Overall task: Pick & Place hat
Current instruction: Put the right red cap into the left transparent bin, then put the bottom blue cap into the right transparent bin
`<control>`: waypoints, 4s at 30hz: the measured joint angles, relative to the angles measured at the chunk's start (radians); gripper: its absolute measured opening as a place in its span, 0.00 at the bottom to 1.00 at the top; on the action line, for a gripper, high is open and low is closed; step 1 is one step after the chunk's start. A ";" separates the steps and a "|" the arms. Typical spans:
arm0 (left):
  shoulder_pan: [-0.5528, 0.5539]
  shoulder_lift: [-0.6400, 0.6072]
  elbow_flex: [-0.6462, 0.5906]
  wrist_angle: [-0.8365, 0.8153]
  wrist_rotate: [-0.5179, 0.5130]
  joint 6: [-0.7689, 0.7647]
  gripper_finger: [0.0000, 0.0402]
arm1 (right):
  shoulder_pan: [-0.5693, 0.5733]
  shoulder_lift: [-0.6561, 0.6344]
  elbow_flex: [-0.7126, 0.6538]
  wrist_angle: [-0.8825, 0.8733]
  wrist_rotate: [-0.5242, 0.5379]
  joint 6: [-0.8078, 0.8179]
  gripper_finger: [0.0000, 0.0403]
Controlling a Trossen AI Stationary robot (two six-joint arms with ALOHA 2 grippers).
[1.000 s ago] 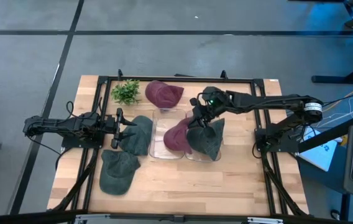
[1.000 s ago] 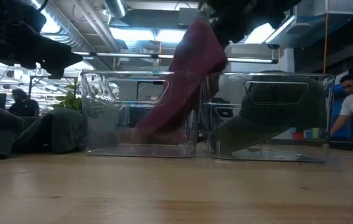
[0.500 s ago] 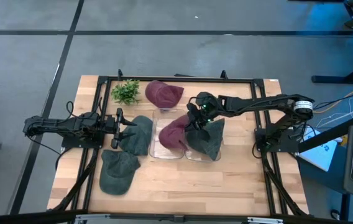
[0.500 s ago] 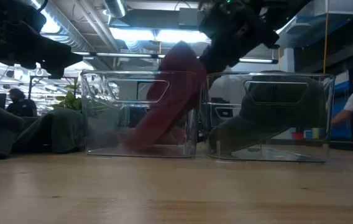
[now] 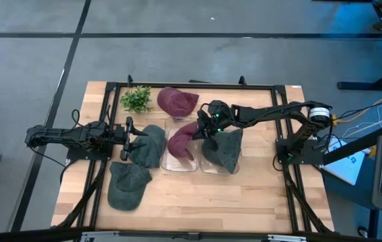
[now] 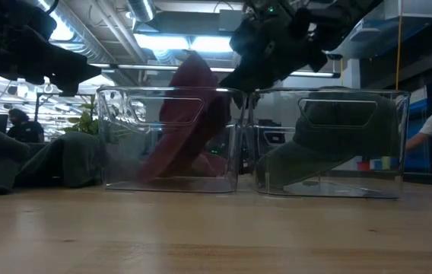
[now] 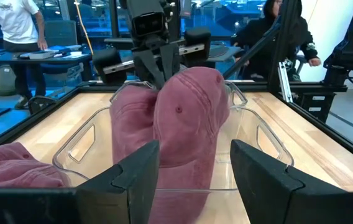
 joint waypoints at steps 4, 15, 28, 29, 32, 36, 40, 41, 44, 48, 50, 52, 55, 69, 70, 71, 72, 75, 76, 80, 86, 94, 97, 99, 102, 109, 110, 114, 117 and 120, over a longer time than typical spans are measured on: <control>0.000 0.000 0.000 0.000 0.000 0.000 0.48 | -0.001 0.000 0.000 -0.002 0.085 0.065 0.09; 0.000 0.000 0.000 0.000 0.000 0.000 0.48 | 0.007 0.000 0.000 -0.131 0.051 0.127 0.30; 0.000 0.000 0.000 0.000 0.000 0.000 0.48 | 0.008 -0.142 0.000 -0.213 0.101 0.138 0.32; 0.000 0.000 0.000 0.000 0.000 0.000 0.48 | 0.010 -0.159 0.000 -0.230 0.110 0.141 0.33; 0.000 0.000 0.000 0.000 0.000 0.000 0.48 | 0.017 -0.210 0.000 -0.283 0.112 0.144 0.33; 0.000 0.000 0.000 0.000 0.000 0.000 0.48 | 0.030 -0.274 0.000 -0.331 0.111 0.170 0.33; 0.000 0.000 0.000 0.000 0.000 0.000 0.48 | 0.048 -0.355 0.000 -0.375 0.143 0.172 0.33; 0.000 0.000 0.000 0.000 0.000 0.000 0.48 | 0.053 -0.376 0.000 -0.388 0.154 0.171 0.33; 0.000 0.000 0.000 0.000 0.000 0.000 0.48 | 0.067 -0.453 0.000 -0.445 0.201 0.181 0.33; 0.000 0.000 0.000 0.000 0.000 0.000 0.48 | 0.087 -0.570 0.000 -0.534 0.256 0.186 0.33; 0.000 0.000 0.000 0.000 0.000 0.000 0.48 | 0.101 -0.629 0.000 -0.581 0.296 0.183 0.33; 0.000 0.000 0.000 0.000 0.000 0.000 0.48 | 0.115 -0.688 0.000 -0.624 0.338 0.199 0.33; 0.000 0.000 0.000 0.000 0.000 0.000 0.48 | 0.136 -0.772 0.000 -0.677 0.425 0.212 0.33; 0.000 0.000 0.000 0.000 0.000 0.000 0.48 | 0.226 -1.222 -0.365 -0.391 0.396 0.289 0.33; 0.000 0.000 0.000 0.000 0.000 0.000 0.48 | 0.228 -1.259 -0.424 -0.321 0.390 0.307 0.33; 0.000 0.000 0.000 0.000 0.000 0.000 0.48 | 0.232 -1.292 -0.479 -0.259 0.387 0.328 0.33; 0.000 0.000 0.000 0.000 0.000 0.000 0.48 | 0.237 -1.324 -0.530 -0.207 0.387 0.346 0.33; 0.000 0.000 0.000 0.000 0.000 0.000 0.48 | 0.251 -1.410 -0.661 -0.090 0.386 0.361 0.33; 0.000 0.000 0.000 0.000 0.000 0.000 0.48 | 0.254 -1.436 -0.694 -0.066 0.387 0.356 0.33; 0.000 0.000 0.000 0.000 0.000 0.000 0.48 | 0.261 -1.524 -0.781 -0.022 0.388 0.350 0.33; 0.000 0.000 0.000 0.000 0.000 0.000 0.48 | 0.261 -1.624 -0.839 -0.023 0.389 0.311 0.33; 0.000 0.000 0.000 0.001 0.000 0.000 0.48 | 0.261 -1.658 -0.894 0.092 0.351 0.196 0.33; 0.000 0.000 0.000 0.001 0.000 0.000 0.48 | 0.261 -1.658 -0.930 0.110 0.318 0.153 0.33; 0.000 0.000 0.000 0.001 0.000 0.000 0.48 | 0.261 -1.658 -0.963 0.148 0.318 0.150 0.33; 0.000 0.000 0.000 0.001 0.001 0.000 0.48 | 0.261 -1.657 -0.988 0.104 0.318 0.182 0.33; 0.000 0.000 0.000 0.008 0.000 0.000 0.48 | 0.261 -1.658 -0.985 -0.010 0.318 0.124 0.33; 0.000 0.000 0.000 0.008 0.000 0.000 0.48 | 0.261 -1.658 -0.985 -0.049 0.318 0.113 0.33; 0.000 0.000 0.000 0.008 0.000 0.000 0.48 | 0.261 -1.650 -0.985 -0.102 0.345 0.108 0.33; 0.000 0.000 0.000 0.008 0.000 0.000 0.48 | 0.261 -1.655 -0.985 -0.109 0.393 0.105 0.33; 0.000 0.000 0.000 0.008 0.000 0.000 0.48 | 0.261 -1.655 -0.985 -0.116 0.425 0.115 0.33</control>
